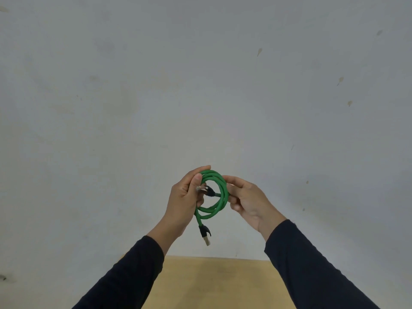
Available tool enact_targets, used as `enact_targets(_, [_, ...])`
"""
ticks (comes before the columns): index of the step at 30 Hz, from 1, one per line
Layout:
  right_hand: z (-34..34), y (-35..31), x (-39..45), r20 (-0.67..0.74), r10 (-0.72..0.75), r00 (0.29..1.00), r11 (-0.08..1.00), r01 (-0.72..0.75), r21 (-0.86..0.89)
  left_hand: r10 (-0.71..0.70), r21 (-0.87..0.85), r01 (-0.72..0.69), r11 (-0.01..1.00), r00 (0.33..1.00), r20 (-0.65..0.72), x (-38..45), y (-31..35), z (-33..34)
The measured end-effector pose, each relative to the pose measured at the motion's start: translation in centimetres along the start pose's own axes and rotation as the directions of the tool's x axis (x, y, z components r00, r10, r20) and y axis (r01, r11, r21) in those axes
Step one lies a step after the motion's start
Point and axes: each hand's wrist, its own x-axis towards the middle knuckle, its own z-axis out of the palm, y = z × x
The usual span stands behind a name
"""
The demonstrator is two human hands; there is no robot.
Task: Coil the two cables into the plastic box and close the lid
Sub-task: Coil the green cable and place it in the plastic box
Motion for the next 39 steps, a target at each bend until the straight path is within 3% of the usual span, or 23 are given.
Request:
enact_targets(3, [1.1, 0.9, -0.5, -0.036, -0.156, 0.987, 0.988, 0.155, -0.022, -0.004, 0.013, 0.005, 1.000, 0.995, -0.102, 0.7, -0.6, -0.5])
enact_targets(6, [2.2, 1.4, -1.0, -0.091, -0.369, 0.925, 0.911, 0.341, -0.233, -0.041, 0.009, 0.043, 0.999, 0.984, -0.173, 1.1, -1.4, -0.9])
enact_targets(9, [2.8, 2.0, -1.2, -0.066, -0.460, 0.885, 0.818, 0.394, -0.420, -0.126, -0.099, 0.110, 0.989, 0.976, -0.178, 0.7, -2.1, -1.1])
enact_targets(18, [3.3, 1.8, -0.9, -0.023, -0.416, 0.909, 0.790, 0.349, -0.505, -0.217, -0.274, 0.176, 0.945, 0.967, -0.129, 0.1, -1.3, -1.1])
enact_targets(21, [3.3, 1.8, -0.8, 0.039, -0.435, 0.900, 0.712, 0.370, -0.597, -0.249, -0.284, 0.207, 0.936, 0.961, -0.122, -0.1, -1.5, -1.5])
enact_targets(25, [3.1, 2.4, -1.0, 0.116, -0.470, 0.875, 0.597, 0.413, -0.688, -0.189, -0.289, 0.175, 0.941, 0.982, -0.021, -0.7, -1.9, -2.1])
enact_targets(31, [3.4, 5.2, -1.4, 0.048, -0.543, 0.838, 0.527, 0.385, -0.758, -0.217, -0.295, 0.231, 0.927, 0.973, 0.080, -1.4, -2.7, -1.9])
enact_targets(36, [1.8, 7.7, -3.1, -0.032, -0.492, 0.870, 0.535, 0.272, -0.800, -0.421, -0.298, 0.466, 0.833, 0.884, 0.203, -2.9, -4.3, -1.5])
enact_targets(39, [0.5, 9.7, -5.1, -0.093, -0.418, 0.904, 0.564, 0.178, -0.806, -0.513, -0.211, 0.568, 0.796, 0.817, 0.263, -4.9, -6.0, -1.1])
